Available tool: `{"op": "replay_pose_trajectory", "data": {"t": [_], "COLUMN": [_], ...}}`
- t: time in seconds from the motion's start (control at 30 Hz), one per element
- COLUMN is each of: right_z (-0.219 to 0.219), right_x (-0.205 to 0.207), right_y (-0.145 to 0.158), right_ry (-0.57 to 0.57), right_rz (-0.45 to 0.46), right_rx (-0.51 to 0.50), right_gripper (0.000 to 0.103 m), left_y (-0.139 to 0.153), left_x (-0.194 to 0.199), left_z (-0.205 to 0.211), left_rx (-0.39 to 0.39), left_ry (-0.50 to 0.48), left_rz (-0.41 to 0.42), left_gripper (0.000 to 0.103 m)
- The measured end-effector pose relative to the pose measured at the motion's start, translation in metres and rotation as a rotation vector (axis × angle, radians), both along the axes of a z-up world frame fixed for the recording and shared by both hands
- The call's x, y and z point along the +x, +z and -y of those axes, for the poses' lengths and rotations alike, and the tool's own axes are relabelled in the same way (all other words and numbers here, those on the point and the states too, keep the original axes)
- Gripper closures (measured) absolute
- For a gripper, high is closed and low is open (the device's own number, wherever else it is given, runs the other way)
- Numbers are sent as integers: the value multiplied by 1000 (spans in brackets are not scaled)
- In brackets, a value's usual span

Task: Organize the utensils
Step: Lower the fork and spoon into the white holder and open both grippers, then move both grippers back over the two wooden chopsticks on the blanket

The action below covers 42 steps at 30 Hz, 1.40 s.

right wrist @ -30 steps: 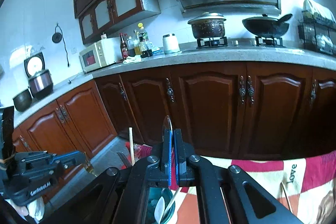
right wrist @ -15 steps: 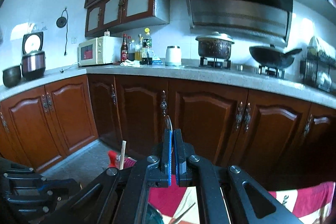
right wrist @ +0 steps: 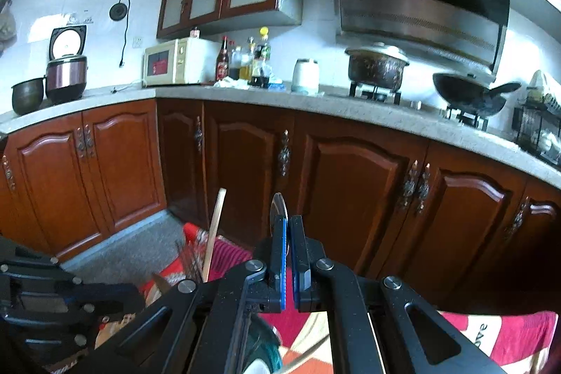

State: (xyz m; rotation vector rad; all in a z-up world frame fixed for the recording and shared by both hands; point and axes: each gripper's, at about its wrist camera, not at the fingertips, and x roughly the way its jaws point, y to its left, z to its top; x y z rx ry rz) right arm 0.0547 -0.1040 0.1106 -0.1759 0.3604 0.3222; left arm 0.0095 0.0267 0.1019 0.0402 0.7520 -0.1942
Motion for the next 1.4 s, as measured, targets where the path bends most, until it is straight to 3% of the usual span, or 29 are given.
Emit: {"op": "replay_pose_trajectory", "data": {"t": [0.33, 0.5, 0.57, 0.63, 0.8, 1.07, 1.17, 1.4], "right_z": [-2, 14, 23, 28, 38, 48, 53, 70], "right_x": [-2, 3, 4, 3, -5, -26, -34, -58], "right_y": [-25, -31, -30, -29, -21, -12, -11, -12], "right_ry": [70, 80, 92, 93, 99, 86, 73, 43], "right_rz": [-139, -213, -246, -254, -255, -232, -240, -247], "right_rx": [-42, 50, 106, 131, 173, 173, 176, 156], "right_gripper": [101, 100, 96, 91, 88, 84, 78, 78], "left_y": [-9, -9, -9, -8, -4, 5, 9, 22], "left_x": [1, 0, -1, -2, -6, -17, -21, -41], "left_z": [4, 2, 2, 2, 2, 5, 8, 27], "left_rx": [-9, -18, -21, -30, -48, -44, -43, -33], "left_ry": [19, 29, 29, 26, 22, 26, 28, 24], "left_rz": [-33, -39, -41, -44, -39, -22, -13, 23], "left_gripper": [102, 102, 101, 98, 71, 69, 69, 66]}}
